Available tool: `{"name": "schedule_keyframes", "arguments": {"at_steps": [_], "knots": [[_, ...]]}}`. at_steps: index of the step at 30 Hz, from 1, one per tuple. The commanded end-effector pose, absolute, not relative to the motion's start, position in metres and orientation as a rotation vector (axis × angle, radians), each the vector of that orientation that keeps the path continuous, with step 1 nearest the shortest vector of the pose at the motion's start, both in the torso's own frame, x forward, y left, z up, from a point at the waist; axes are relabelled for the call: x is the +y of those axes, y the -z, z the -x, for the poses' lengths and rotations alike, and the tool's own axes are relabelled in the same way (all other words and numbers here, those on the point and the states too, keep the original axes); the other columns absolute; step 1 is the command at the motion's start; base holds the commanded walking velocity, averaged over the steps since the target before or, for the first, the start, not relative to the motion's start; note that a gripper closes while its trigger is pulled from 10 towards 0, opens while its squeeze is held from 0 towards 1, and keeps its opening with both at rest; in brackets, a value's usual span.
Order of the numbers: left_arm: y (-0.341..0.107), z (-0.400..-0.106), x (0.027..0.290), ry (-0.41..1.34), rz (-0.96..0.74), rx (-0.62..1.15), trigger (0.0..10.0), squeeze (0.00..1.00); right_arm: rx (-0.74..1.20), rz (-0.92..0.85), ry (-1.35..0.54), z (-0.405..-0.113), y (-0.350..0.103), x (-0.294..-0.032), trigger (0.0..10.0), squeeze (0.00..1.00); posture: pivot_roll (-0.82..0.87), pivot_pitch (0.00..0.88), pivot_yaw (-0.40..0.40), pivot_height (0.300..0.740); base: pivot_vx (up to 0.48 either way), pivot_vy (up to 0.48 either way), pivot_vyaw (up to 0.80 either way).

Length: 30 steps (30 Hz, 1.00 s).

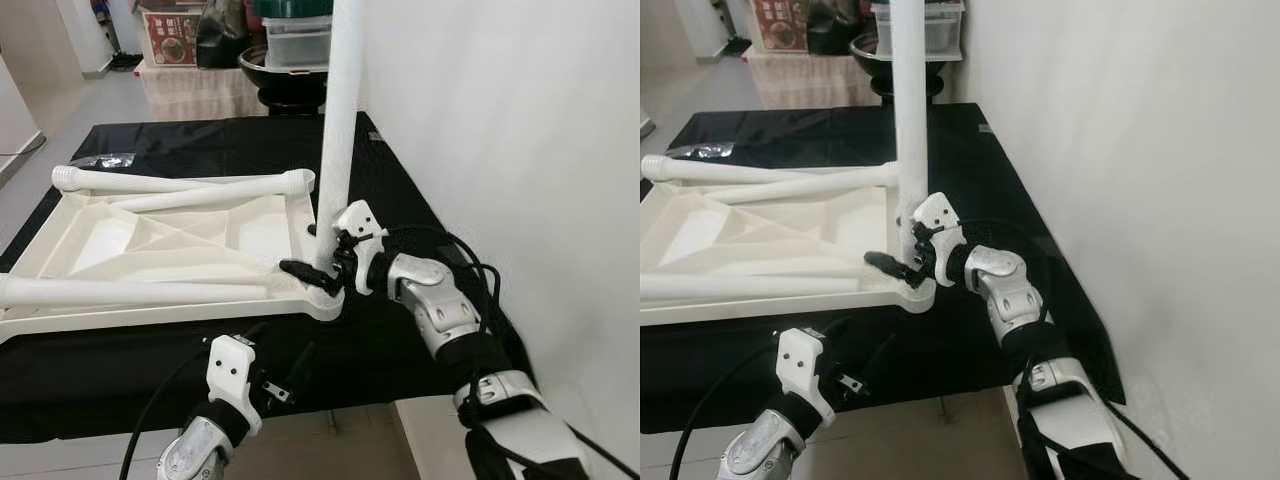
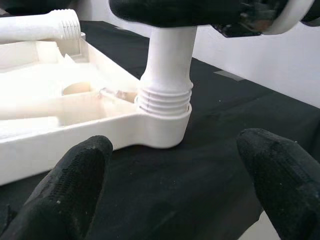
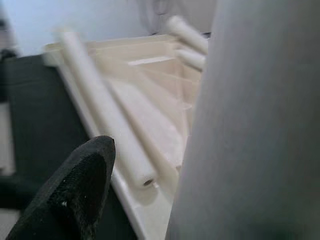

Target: Building children table

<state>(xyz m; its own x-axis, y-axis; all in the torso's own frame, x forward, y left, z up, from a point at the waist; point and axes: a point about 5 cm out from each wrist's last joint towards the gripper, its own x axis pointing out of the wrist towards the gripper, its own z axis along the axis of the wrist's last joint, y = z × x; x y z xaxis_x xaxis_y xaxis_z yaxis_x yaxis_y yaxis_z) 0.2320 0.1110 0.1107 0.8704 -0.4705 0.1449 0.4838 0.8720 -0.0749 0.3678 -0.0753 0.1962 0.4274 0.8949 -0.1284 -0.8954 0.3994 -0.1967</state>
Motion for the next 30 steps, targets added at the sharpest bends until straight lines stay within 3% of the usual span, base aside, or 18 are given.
{"name": "schedule_keyframes", "arguments": {"at_steps": [1,3,4,11,17,21,23,24,25,26,27,30], "knots": [[-0.107,-0.23,0.11,0.495,0.111,-0.114,10.0,0.0,0.037,0.27,-1.229,-0.363,-0.19,-0.065,10.0,0.0,0.05,0.079,-0.059,0.74,0.0,0.0,0.0],[-0.107,-0.23,0.11,0.495,0.111,-0.114,10.0,0.0,0.042,0.275,-1.238,-0.364,-0.19,-0.066,10.0,0.0,0.05,0.079,-0.059,0.74,0.0,0.0,0.0],[-0.107,-0.23,0.11,0.495,0.11,-0.114,10.0,0.0,0.046,0.267,-1.241,-0.366,-0.191,-0.066,0.0,0.0,0.06,0.077,-0.058,0.74,0.0,0.0,0.0],[-0.107,-0.229,0.109,0.494,0.11,-0.112,10.0,0.0,0.047,0.246,-1.281,-0.37,-0.193,-0.07,0.0,0.0,0.06,0.075,-0.055,0.74,0.0,0.0,0.0],[-0.106,-0.229,0.109,0.495,0.112,-0.111,10.0,0.0,0.056,0.23,-1.192,-0.373,-0.187,-0.08,0.0,0.0,0.05,0.074,-0.054,0.74,0.0,0.0,0.0],[-0.106,-0.228,0.109,0.496,0.114,-0.111,10.0,0.0,0.081,0.165,-1.055,-0.376,-0.178,-0.09,0.0,0.0,0.05,0.076,-0.057,0.74,0.0,0.0,0.0],[-0.107,-0.226,0.11,0.496,0.118,-0.111,10.0,0.0,0.138,0.117,-0.767,-0.373,-0.149,-0.09,0.0,0.0,0.04,0.086,-0.056,0.74,0.0,0.0,0.0],[-0.107,-0.226,0.11,0.497,0.118,-0.111,10.0,0.0,0.175,0.072,-0.525,-0.368,-0.131,-0.092,0.0,0.0,0.04,0.094,-0.053,0.74,0.0,0.0,0.0],[-0.107,-0.226,0.11,0.497,0.118,-0.111,10.0,0.0,0.175,0.072,-0.525,-0.368,-0.131,-0.092,0.0,0.0,0.04,0.094,-0.053,0.74,0.0,0.0,0.0],[-0.107,-0.225,0.111,0.498,0.119,-0.11,10.0,0.0,0.208,0.033,-0.397,-0.359,-0.118,-0.092,0.0,0.0,0.04,0.094,-0.053,0.74,0.0,0.0,0.0],[-0.107,-0.225,0.111,0.498,0.119,-0.11,10.0,0.0,0.208,0.033,-0.397,-0.359,-0.118,-0.092,0.0,0.0,0.04,0.094,-0.053,0.74,0.0,0.0,0.0],[-0.108,-0.225,0.112,0.503,0.118,-0.106,10.0,0.0,0.2,-0.007,-0.51,-0.342,-0.116,-0.057,0.0,0.0,0.04,0.1,-0.042,0.74,0.0,0.0,0.0]]}}
